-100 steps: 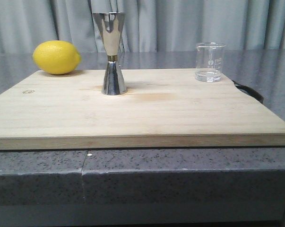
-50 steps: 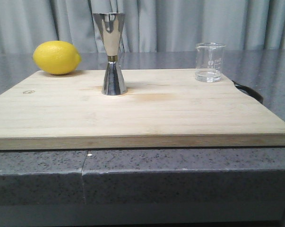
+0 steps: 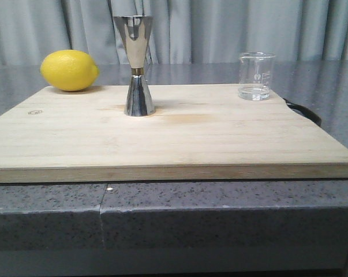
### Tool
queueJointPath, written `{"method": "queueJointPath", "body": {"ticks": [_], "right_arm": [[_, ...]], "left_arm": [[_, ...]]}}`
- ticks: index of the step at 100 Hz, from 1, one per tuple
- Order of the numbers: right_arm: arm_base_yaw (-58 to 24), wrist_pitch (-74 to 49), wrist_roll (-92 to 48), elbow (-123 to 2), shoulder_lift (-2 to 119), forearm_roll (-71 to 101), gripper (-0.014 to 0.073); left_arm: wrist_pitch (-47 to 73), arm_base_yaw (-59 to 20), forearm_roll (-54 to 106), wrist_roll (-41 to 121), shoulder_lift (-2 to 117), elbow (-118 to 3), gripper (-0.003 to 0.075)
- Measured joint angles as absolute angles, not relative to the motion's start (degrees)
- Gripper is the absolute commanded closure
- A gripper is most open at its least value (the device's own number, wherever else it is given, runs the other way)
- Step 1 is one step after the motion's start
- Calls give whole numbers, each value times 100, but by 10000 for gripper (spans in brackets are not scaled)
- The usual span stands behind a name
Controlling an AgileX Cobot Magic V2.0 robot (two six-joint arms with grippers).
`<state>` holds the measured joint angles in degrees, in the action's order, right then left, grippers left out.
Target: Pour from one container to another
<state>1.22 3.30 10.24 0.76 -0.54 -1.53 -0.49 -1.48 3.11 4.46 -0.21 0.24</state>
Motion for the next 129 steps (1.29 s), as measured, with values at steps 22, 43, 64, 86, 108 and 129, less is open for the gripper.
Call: {"method": "queueJointPath", "body": {"ticks": [22, 43, 64, 86, 108, 129], "right_arm": [[122, 328, 914, 76, -54, -302, 665], [122, 318, 0, 76, -54, 373, 665], [122, 329, -277, 76, -54, 464, 665], [122, 329, -317, 76, -54, 487, 665], [122, 329, -317, 76, -54, 487, 665], [122, 329, -317, 76, -54, 487, 665]], "left_arm": [[-49, -148, 311, 446, -21, 24, 739], [-49, -148, 311, 446, -21, 24, 739], [-49, -148, 311, 446, -21, 24, 739], [-49, -148, 311, 446, -21, 24, 739], [-49, -148, 311, 446, -21, 24, 739], [-49, -148, 311, 446, -21, 24, 739]]}}
